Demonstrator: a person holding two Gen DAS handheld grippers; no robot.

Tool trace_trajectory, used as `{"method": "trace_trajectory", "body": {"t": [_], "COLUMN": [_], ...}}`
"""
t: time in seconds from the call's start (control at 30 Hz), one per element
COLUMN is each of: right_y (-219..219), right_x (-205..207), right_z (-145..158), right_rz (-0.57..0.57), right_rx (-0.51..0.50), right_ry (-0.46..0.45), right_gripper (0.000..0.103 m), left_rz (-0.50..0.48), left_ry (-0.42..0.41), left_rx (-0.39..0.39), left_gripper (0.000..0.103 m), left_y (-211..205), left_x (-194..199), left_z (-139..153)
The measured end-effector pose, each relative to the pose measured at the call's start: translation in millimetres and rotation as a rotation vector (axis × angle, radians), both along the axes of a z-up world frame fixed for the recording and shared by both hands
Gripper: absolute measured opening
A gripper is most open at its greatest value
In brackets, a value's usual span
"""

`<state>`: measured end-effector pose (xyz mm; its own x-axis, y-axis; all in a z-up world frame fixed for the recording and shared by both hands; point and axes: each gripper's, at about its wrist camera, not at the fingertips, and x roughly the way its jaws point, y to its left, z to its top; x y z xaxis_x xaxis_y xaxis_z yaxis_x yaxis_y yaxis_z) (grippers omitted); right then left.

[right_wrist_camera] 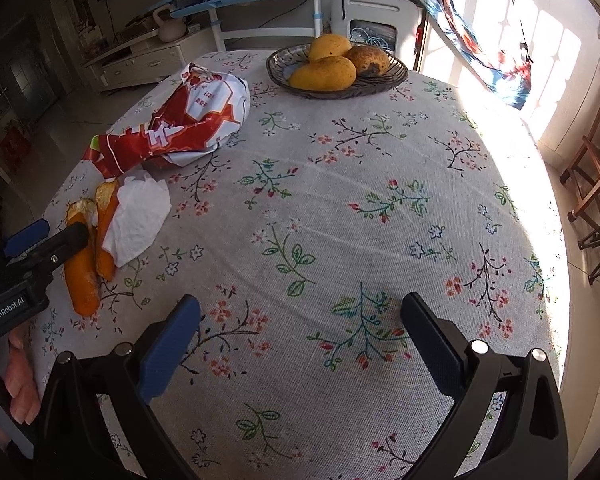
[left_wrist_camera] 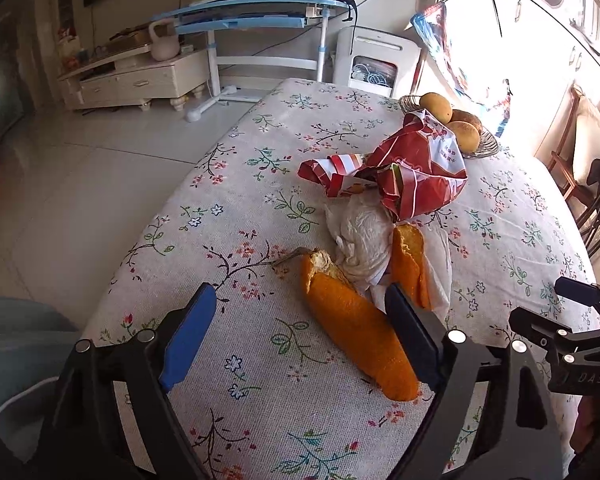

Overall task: Collect trash
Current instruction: 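Grasp an orange peel with the left gripper while the right moves toward a tissue, then grasp the white tissue with the right gripper while the left lifts the peel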

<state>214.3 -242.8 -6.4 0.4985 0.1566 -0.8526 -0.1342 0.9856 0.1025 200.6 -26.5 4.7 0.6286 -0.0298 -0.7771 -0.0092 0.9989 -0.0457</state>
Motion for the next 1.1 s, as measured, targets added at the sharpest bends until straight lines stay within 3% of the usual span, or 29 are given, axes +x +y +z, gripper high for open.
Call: {"method": "trace_trajectory", "body": {"t": [0.17,0.3,0.47,0.67,0.8,1.1], "right_y": [-7.2,-2.5,24.8,55.5,78.6,63.0], "right_x": [4.2,4.9,5.5,0.7,-6.0,14.7], "right_z": [9.6,19.8,24.8,26.9,28.7,18.1], "right_rz": [-0.026,-0.007,0.100,0.241,0.351,0.198], "right_rx": [0.079,0.108,0.103,0.188,0.204,0.220], "right_ry": [-0.025,-0.090,-0.145,-0.165,-0.181,-0.156], "right_gripper": [0.097,0.097,0.093,0.056,0.047,0.047], "left_rz": [-0.063,-0.082,-0.057,-0.045,-0.035,-0.029], "left_ry": [-0.006,-0.003,0.012,0.015,0.017,0.030], "left_rx": [-0.026,-0.047,-0.104,-0.115,-0.126,-0.148], "left_gripper": [0.041,0.029,0.023,0.021,0.021,0.021], "left_y": [-6.4,-2.5,17.1,29.2,36.4,45.0], "left_x": [-3.2,-7.4,-9.1,-12.0,-12.5,-13.8], "left_z": [0.9,2.9,4.1,4.5,5.6,3.3]}}
